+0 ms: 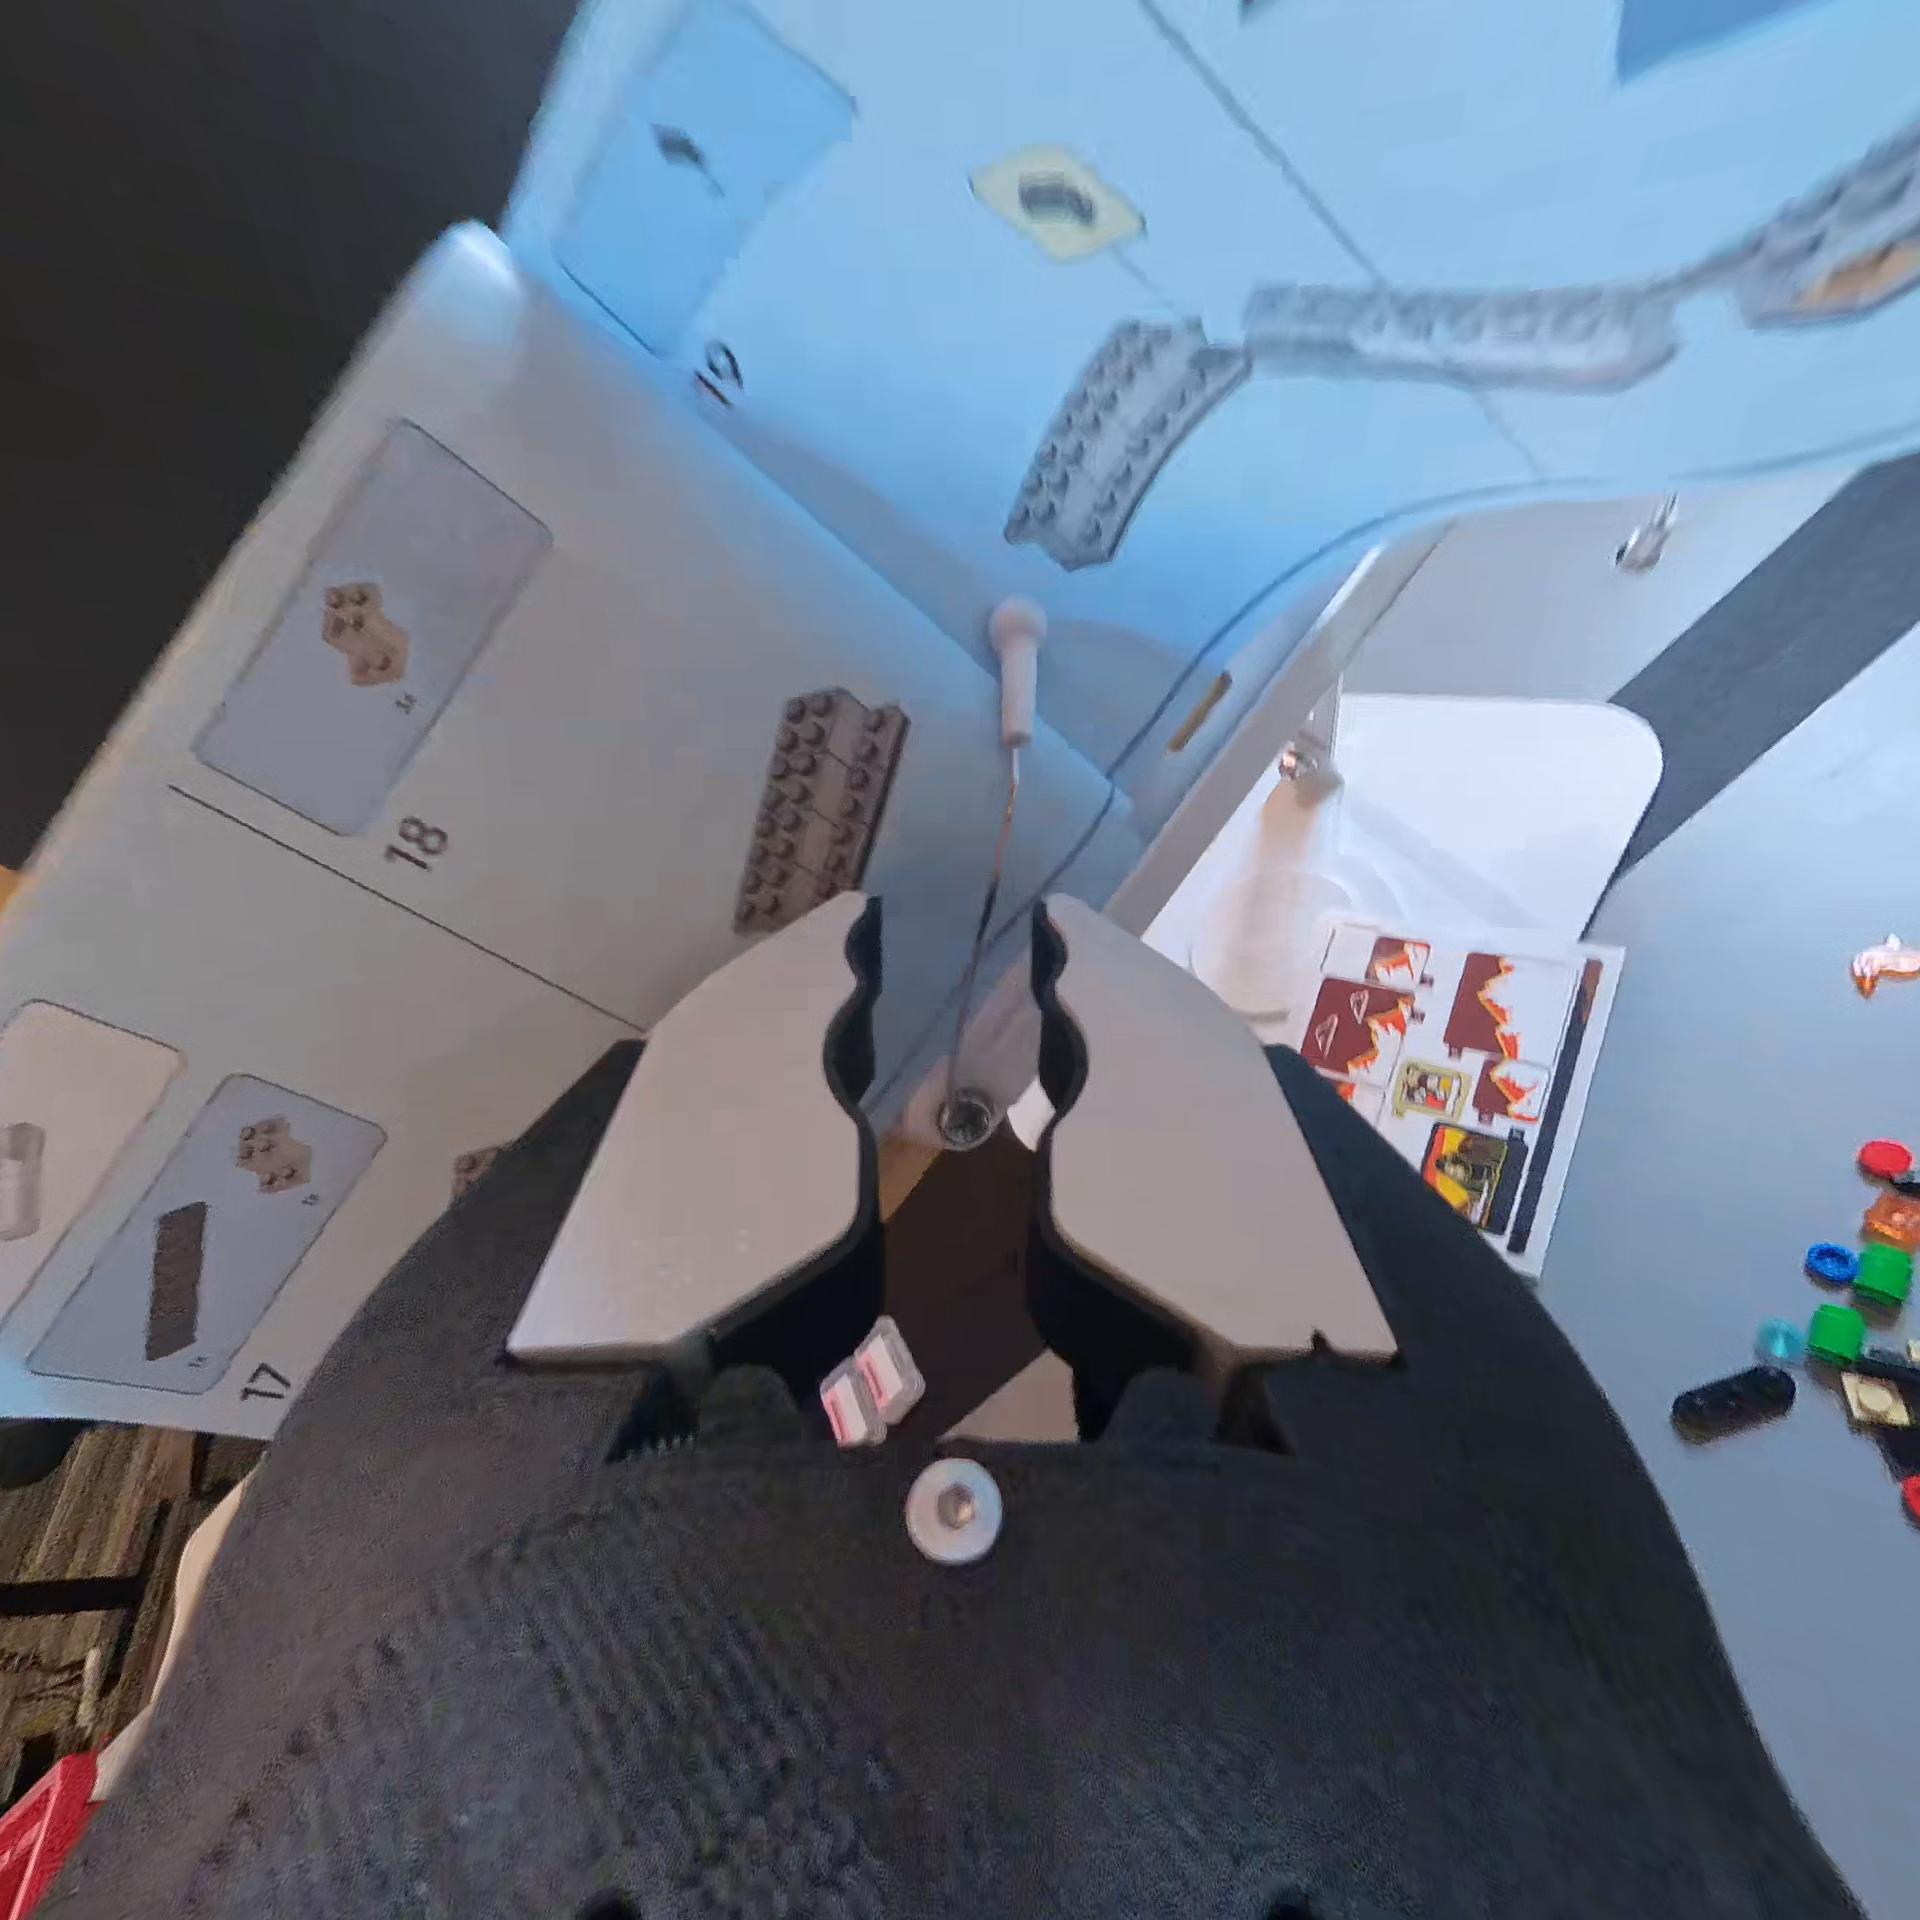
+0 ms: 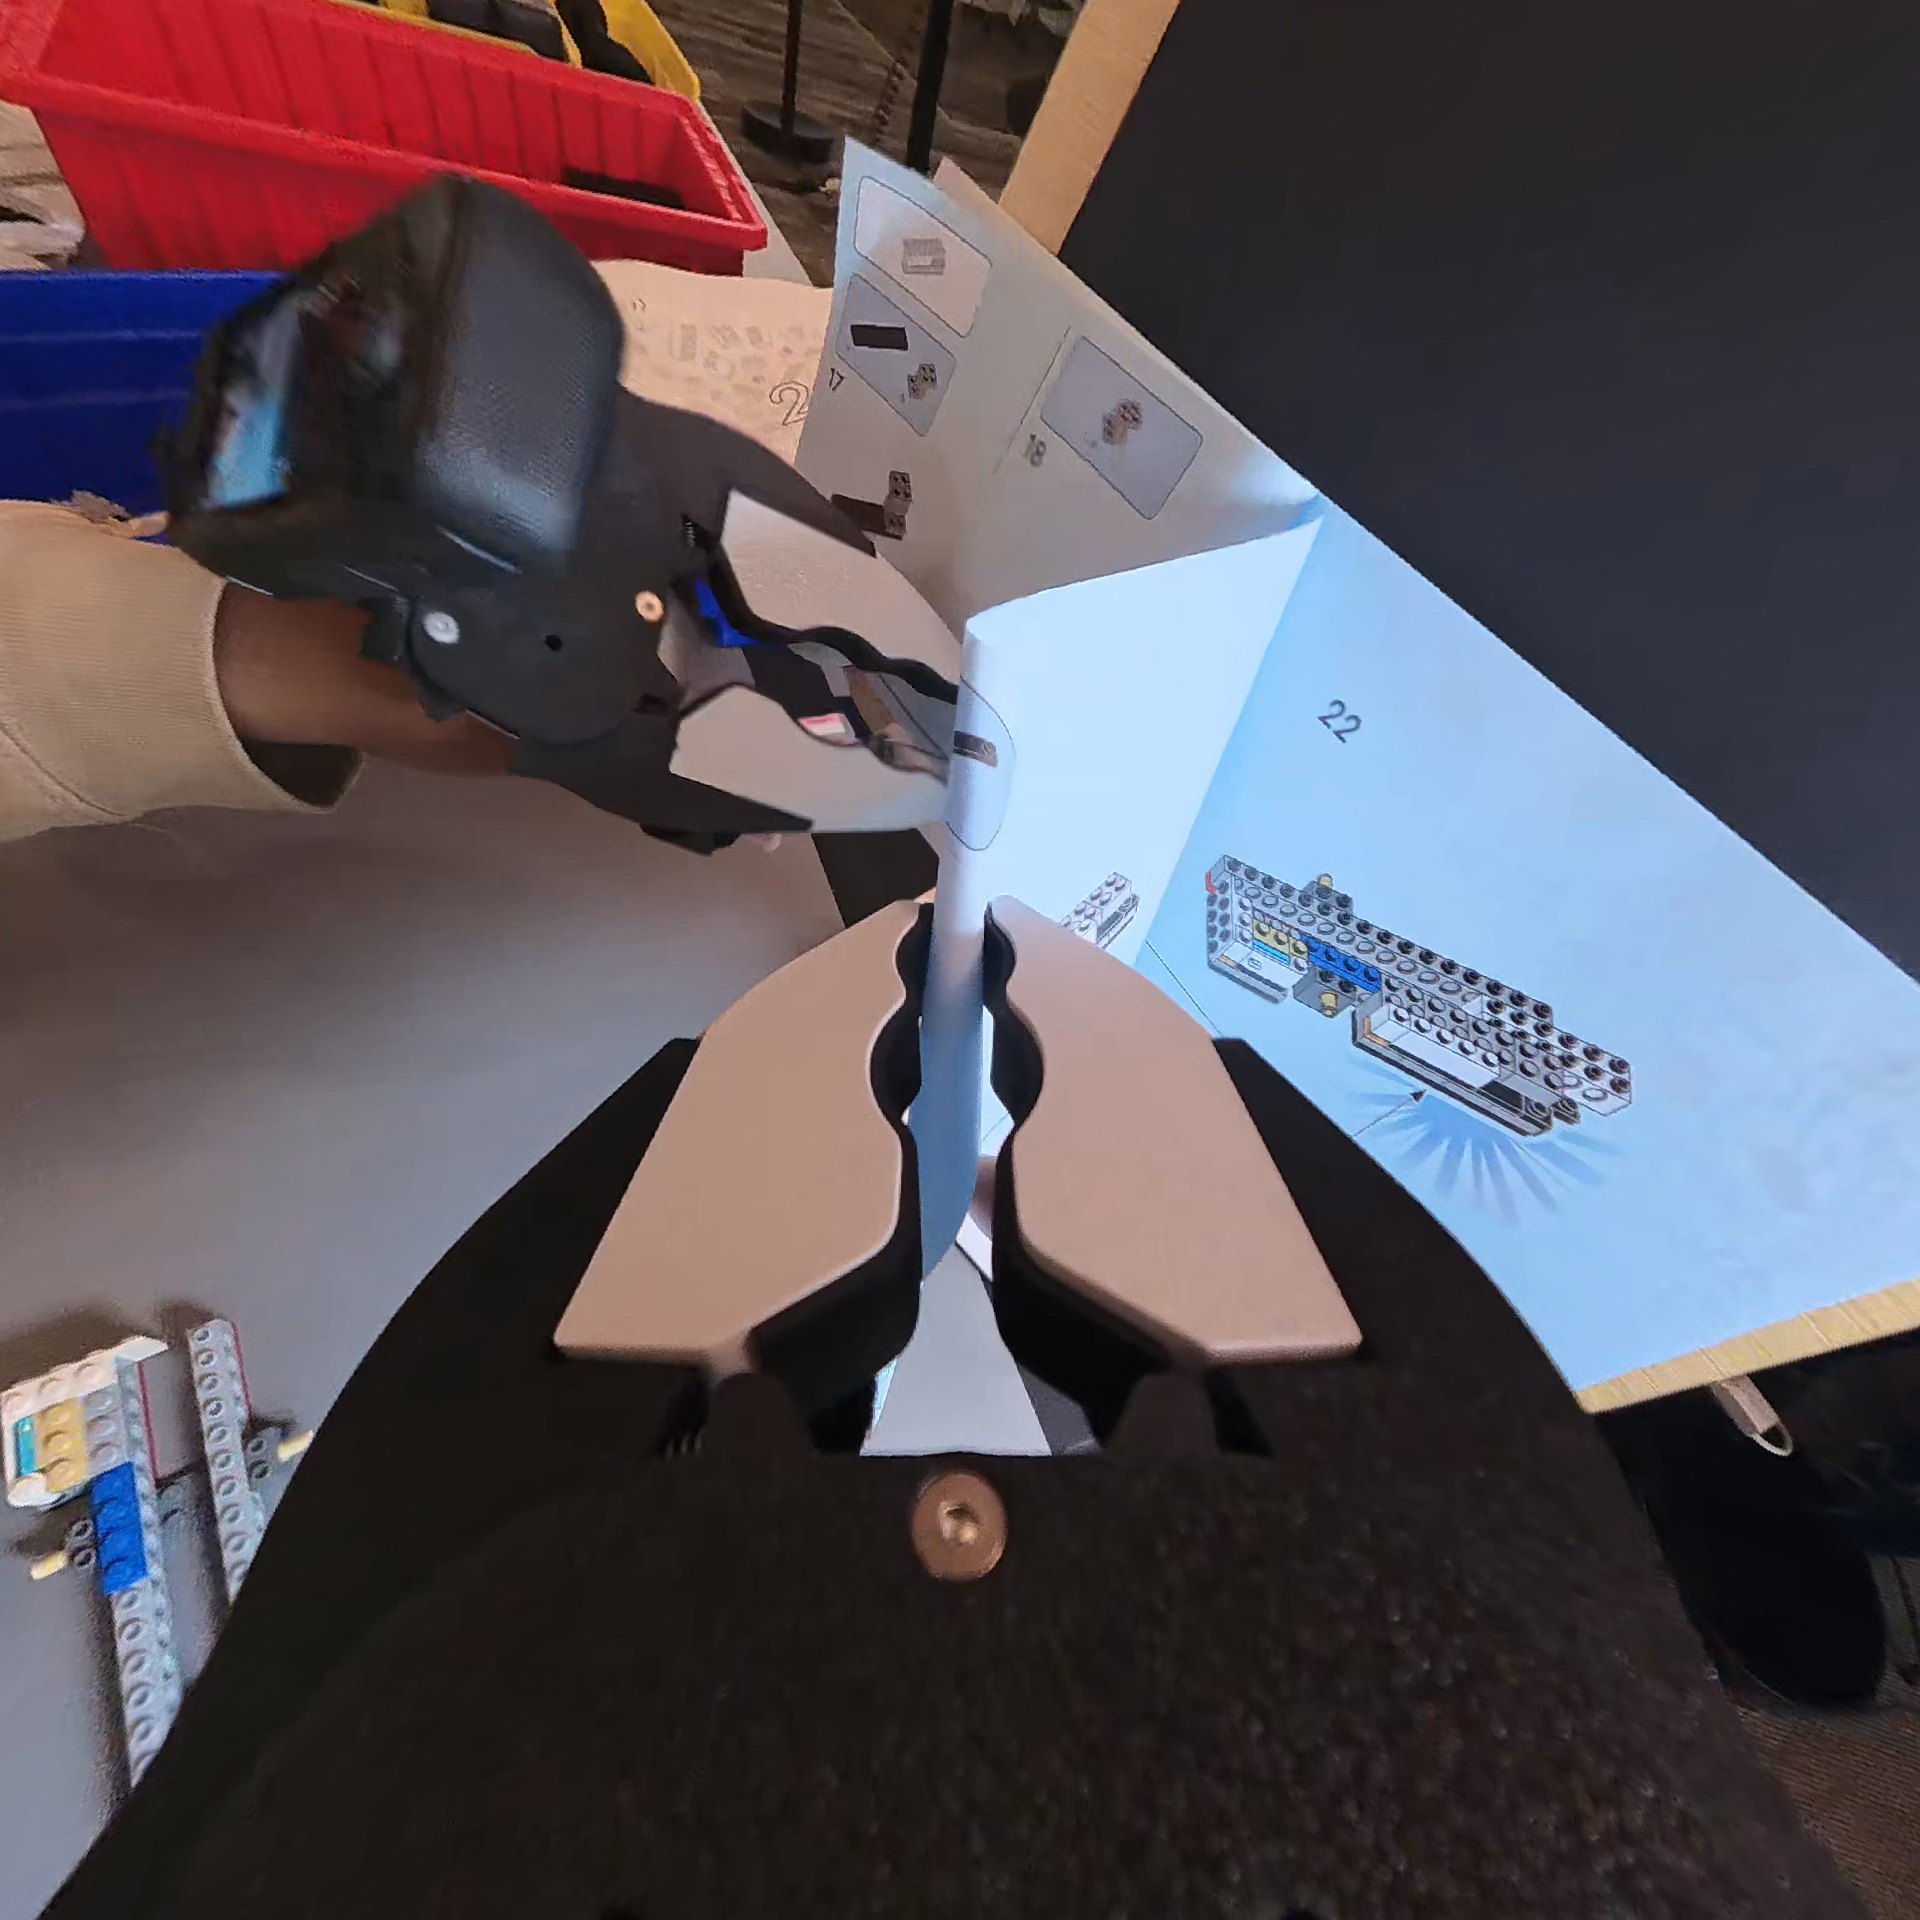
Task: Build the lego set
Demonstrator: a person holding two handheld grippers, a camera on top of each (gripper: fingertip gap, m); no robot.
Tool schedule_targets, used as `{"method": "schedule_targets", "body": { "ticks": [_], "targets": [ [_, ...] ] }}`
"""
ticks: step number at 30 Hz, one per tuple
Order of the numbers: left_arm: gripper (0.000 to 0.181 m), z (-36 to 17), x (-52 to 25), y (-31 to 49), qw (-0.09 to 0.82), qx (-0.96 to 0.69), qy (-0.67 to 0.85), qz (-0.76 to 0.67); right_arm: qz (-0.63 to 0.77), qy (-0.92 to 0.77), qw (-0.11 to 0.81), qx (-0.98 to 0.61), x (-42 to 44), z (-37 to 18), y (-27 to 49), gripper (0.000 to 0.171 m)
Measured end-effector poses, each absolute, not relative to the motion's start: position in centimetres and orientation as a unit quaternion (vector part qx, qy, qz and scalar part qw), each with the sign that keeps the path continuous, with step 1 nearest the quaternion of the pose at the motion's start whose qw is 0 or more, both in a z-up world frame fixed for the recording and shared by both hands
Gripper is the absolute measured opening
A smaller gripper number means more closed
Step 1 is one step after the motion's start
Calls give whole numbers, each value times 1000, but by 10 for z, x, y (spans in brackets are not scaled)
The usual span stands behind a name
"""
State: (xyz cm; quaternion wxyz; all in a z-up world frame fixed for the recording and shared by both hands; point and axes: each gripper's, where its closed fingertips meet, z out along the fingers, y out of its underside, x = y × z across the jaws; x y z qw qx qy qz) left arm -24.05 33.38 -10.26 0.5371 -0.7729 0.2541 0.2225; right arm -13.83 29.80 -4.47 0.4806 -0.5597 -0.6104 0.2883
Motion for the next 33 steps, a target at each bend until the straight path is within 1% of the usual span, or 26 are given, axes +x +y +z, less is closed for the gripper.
{"method": "schedule_targets", "body": {
  "ticks": [2,4,6,7,9,13,16,19,22,26,28,31,33],
  "targets": [
    [30,-109,-238,334,536,-778,255,205,290,-609,482,-559,-141,-41,295,7],
    [21,-108,-241,335,542,-776,247,206,294,-609,483,-556,-144,-38,291,7],
    [3,-110,-243,337,534,-774,261,216,301,-608,480,-556,-148,-36,286,7],
    [2,-110,-243,337,538,-772,259,216,304,-608,478,-556,-150,-36,284,7],
    [2,-107,-244,336,567,-766,235,189,308,-610,475,-554,-158,-35,278,7],
    [2,-99,-248,329,664,-740,108,32,308,-624,467,-547,-185,-39,263,7],
    [1,-94,-266,322,700,-710,-13,-81,302,-633,462,-543,-212,-43,255,8],
    [2,-99,-280,316,692,-687,-75,-208,301,-637,459,-542,-241,-47,250,10],
    [2,-104,-283,311,688,-677,-79,-251,310,-634,455,-542,-272,-52,250,14],
    [2,-106,-283,308,671,-640,-98,-361,289,-654,456,-531,-305,-63,255,25],
    [2,-109,-284,307,662,-627,-99,-398,302,-674,438,-512,-312,-65,245,33],
    [3,-114,-285,306,663,-626,-88,-402,373,-682,421,-468,-305,-43,217,38],
    [4,-116,-285,305,660,-628,-85,-403,432,-648,449,-437,-283,-7,211,41]
  ]
}}
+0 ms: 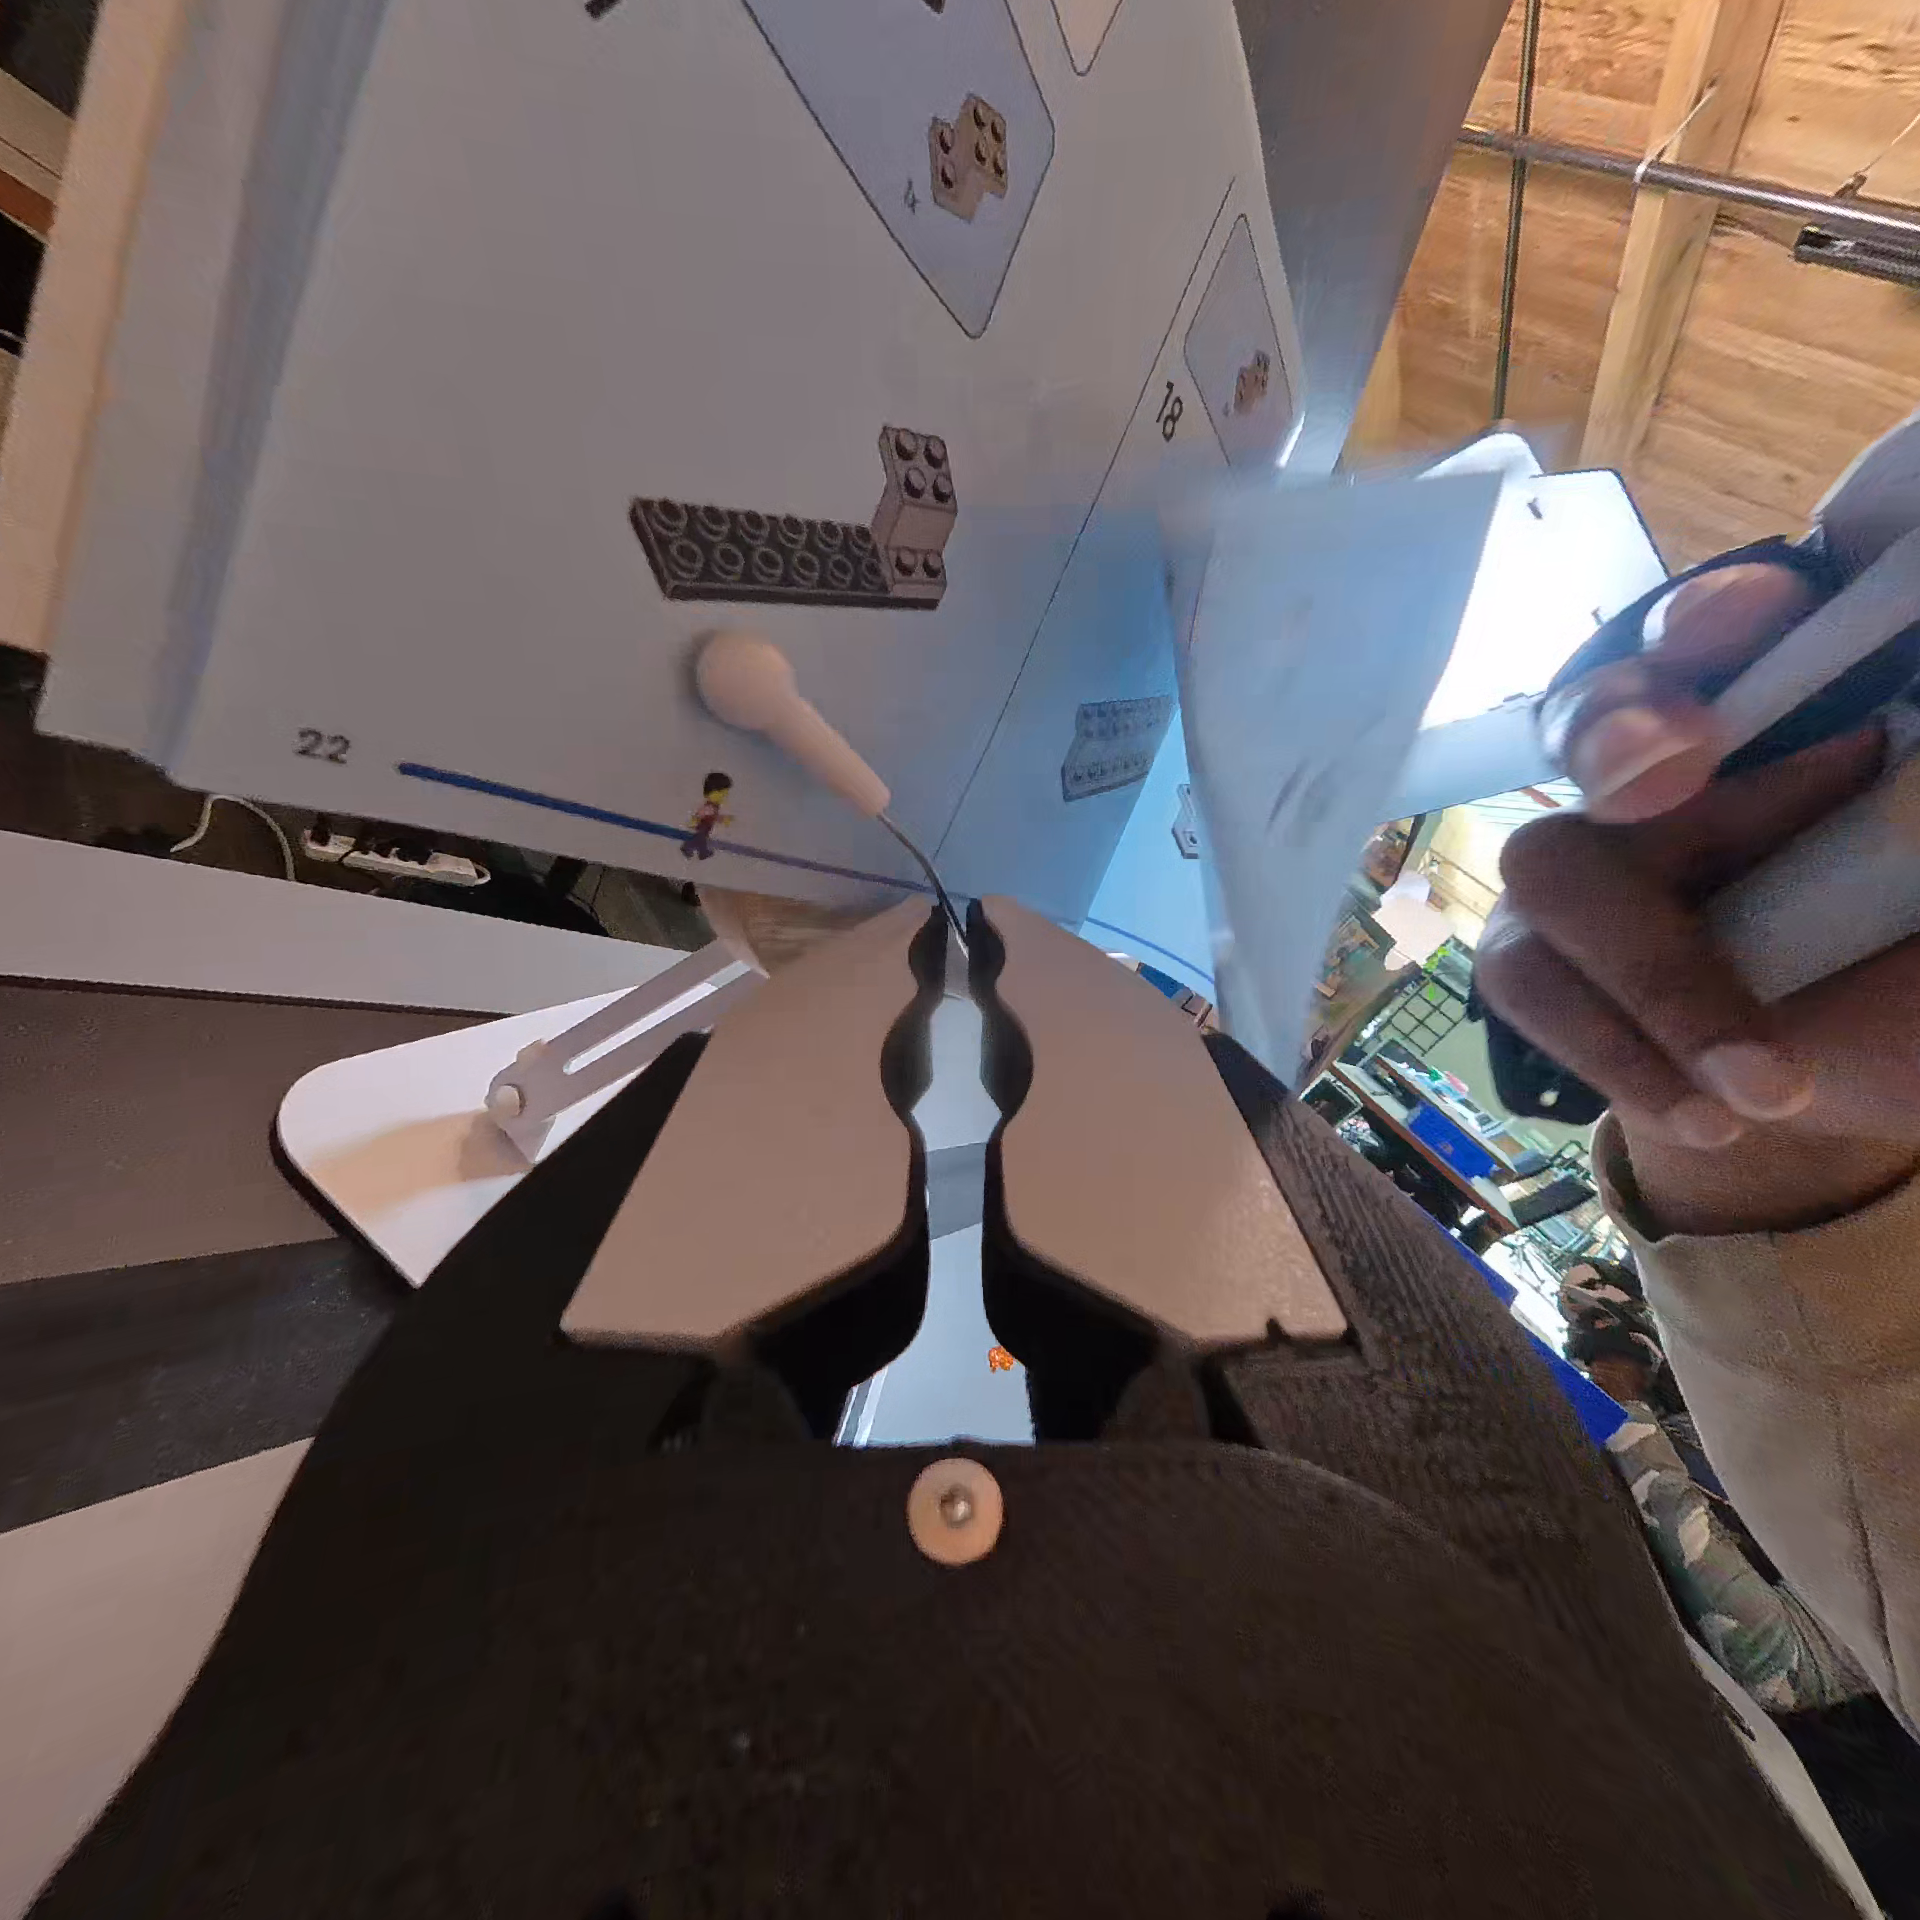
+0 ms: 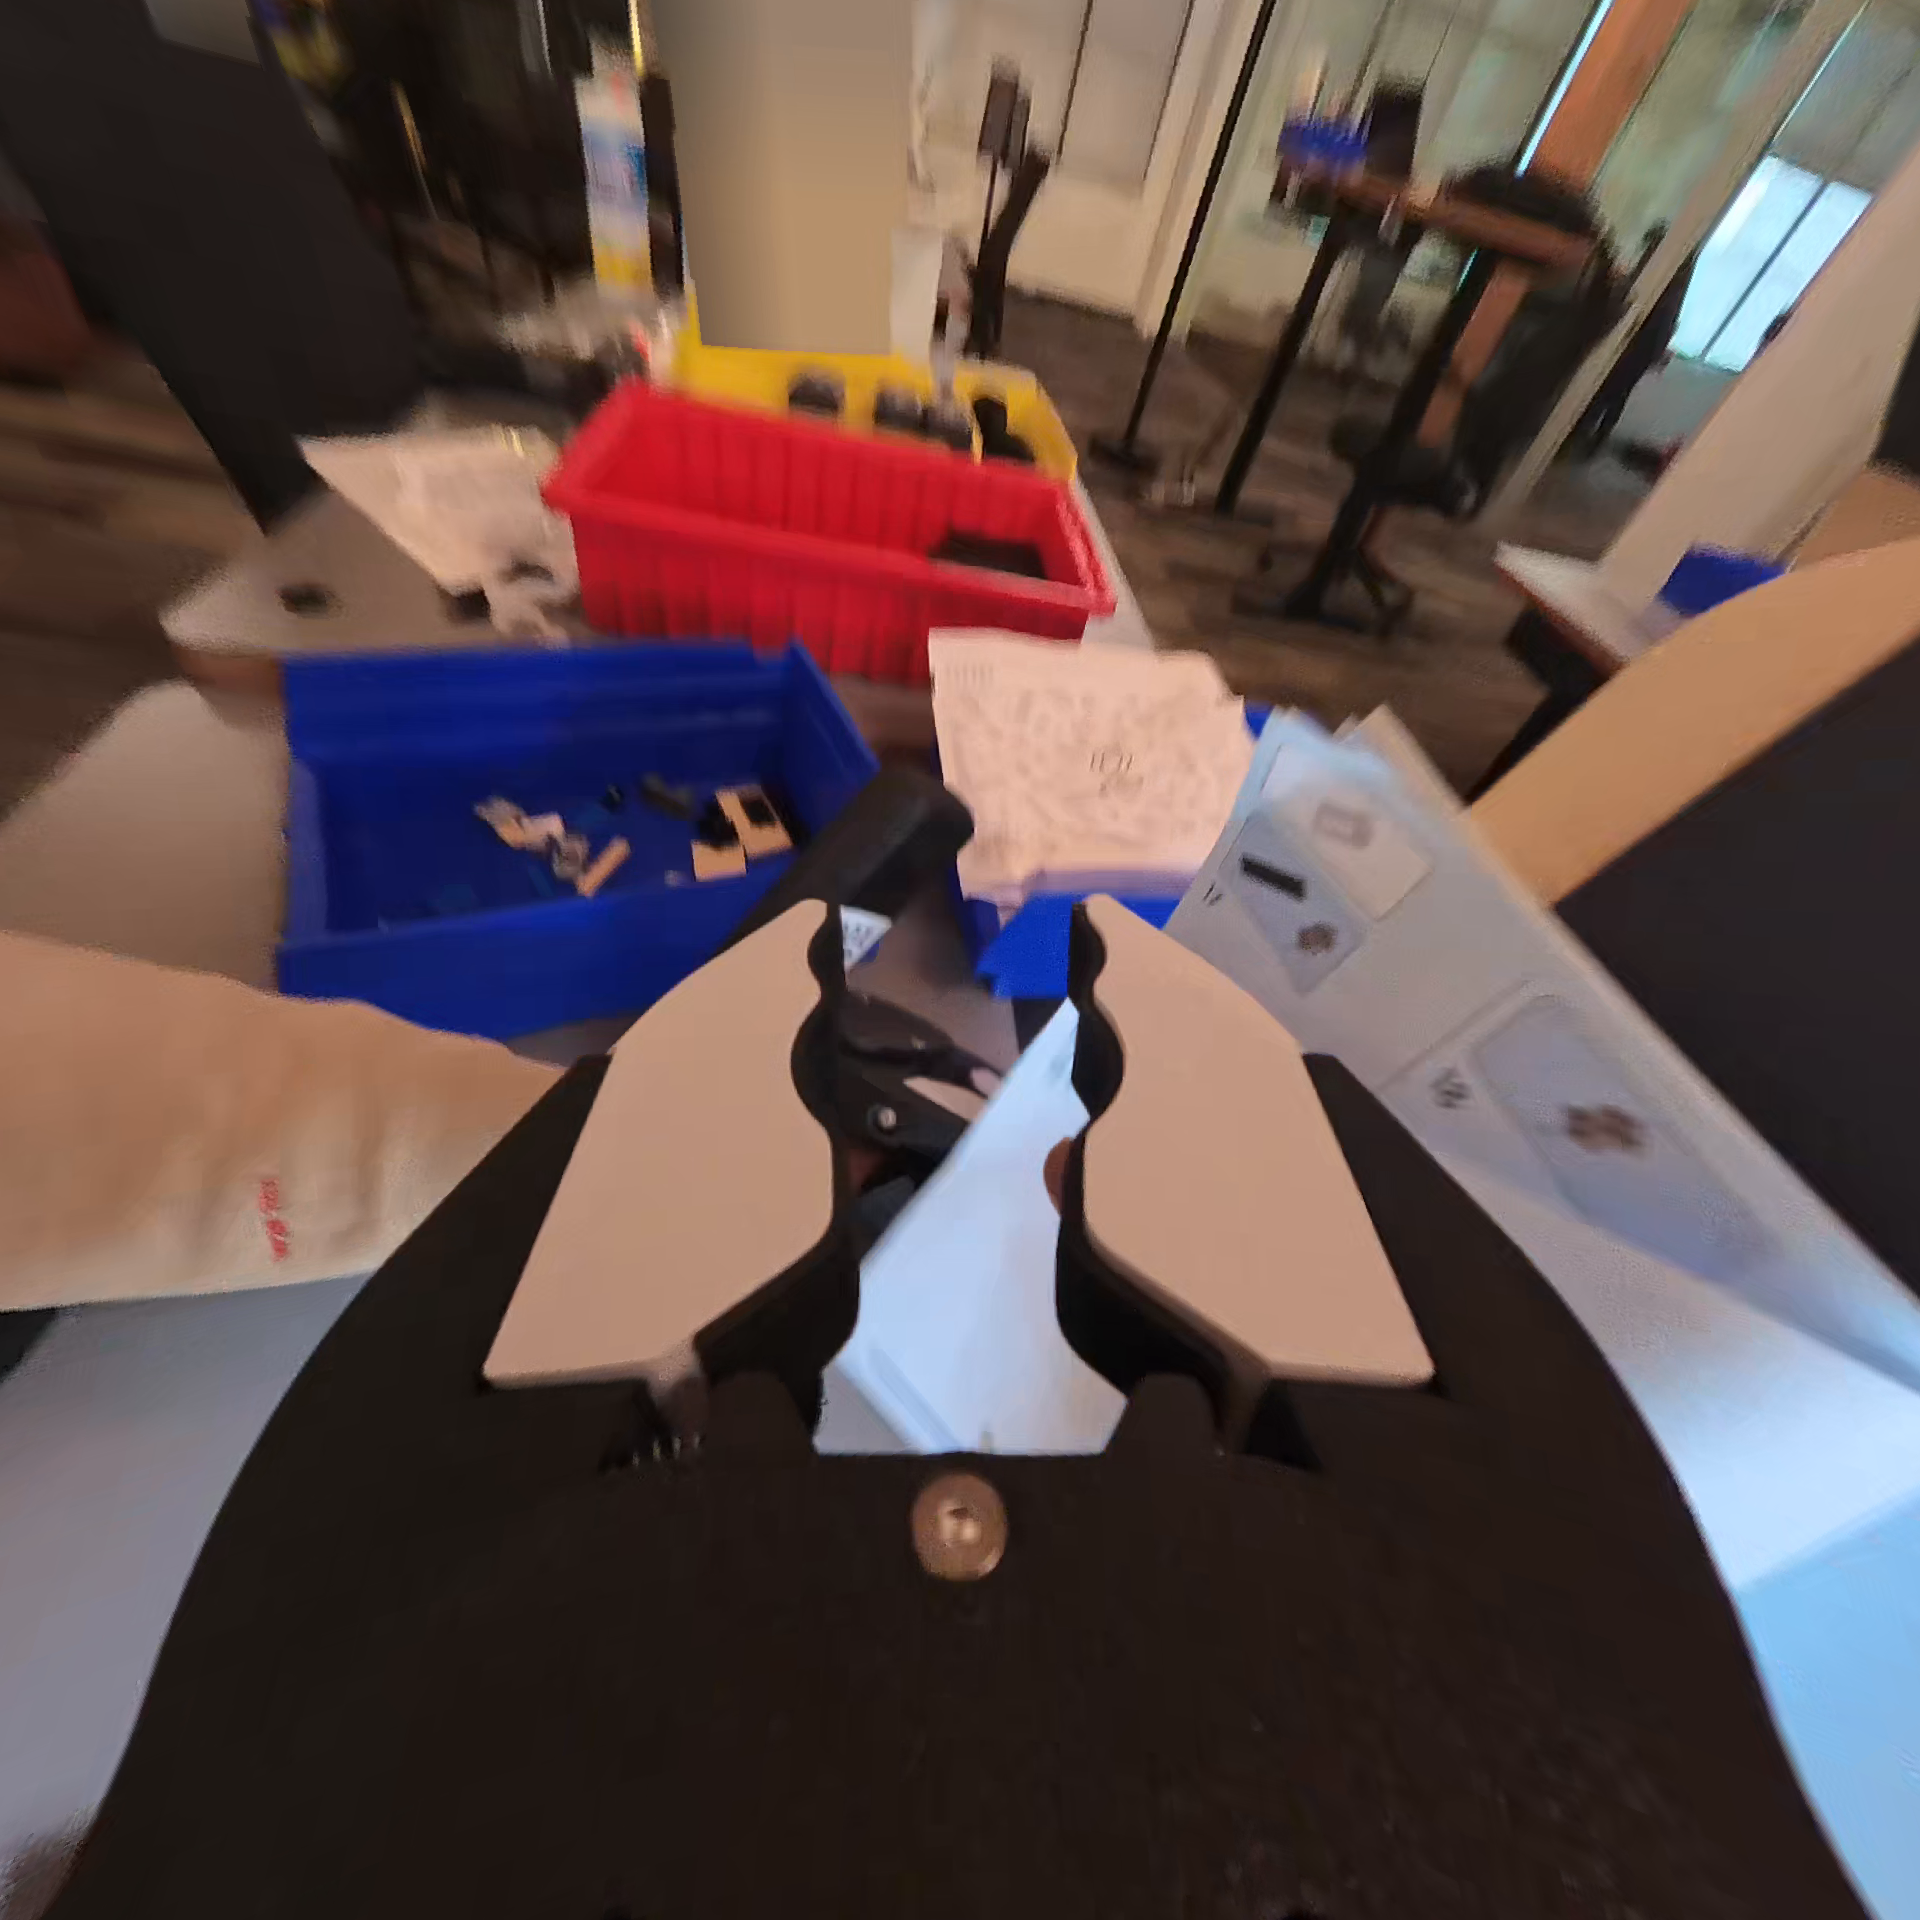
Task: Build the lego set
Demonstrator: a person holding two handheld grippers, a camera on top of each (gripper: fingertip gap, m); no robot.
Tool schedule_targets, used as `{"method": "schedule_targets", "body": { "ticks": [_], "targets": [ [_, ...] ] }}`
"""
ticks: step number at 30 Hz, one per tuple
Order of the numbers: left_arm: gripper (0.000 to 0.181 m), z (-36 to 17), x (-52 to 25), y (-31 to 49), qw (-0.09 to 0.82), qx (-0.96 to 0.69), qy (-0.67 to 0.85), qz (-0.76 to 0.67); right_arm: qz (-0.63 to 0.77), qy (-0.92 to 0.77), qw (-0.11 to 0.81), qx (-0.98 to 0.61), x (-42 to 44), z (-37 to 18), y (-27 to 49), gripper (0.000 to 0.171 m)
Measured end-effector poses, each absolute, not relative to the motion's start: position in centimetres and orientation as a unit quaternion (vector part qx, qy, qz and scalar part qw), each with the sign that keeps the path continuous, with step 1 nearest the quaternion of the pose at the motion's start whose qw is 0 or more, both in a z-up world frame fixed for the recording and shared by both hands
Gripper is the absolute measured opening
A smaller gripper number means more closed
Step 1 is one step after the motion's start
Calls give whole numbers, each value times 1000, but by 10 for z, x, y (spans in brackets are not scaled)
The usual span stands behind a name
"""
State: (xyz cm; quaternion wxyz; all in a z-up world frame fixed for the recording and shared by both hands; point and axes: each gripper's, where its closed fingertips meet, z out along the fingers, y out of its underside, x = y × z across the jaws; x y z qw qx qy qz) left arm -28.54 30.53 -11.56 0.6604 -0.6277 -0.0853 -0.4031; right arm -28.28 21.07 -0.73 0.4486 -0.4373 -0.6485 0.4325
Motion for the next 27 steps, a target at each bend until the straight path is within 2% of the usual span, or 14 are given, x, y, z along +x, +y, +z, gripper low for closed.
{"method": "schedule_targets", "body": {
  "ticks": [2,4,8,12,16,20,27],
  "targets": [
    [4,-116,-285,306,661,-628,-81,-403,463,-601,485,-435,-252,23,228,39],
    [4,-115,-285,306,661,-626,-80,-405,426,-569,528,-464,-222,30,270,34],
    [3,-116,-285,306,662,-622,-86,-411,256,-570,587,-514,-169,-8,349,22],
    [4,-119,-286,305,658,-621,-89,-416,184,-573,572,-557,-149,-50,384,11],
    [4,-120,-286,304,658,-619,-90,-419,128,-661,529,-517,-174,-91,364,4],
    [2,-119,-285,303,664,-585,-105,-454,103,-686,545,-471,-220,-83,332,5],
    [1,-122,-284,302,657,-514,-156,-530,11,-693,535,-483,-270,-89,329,6]
  ]
}}
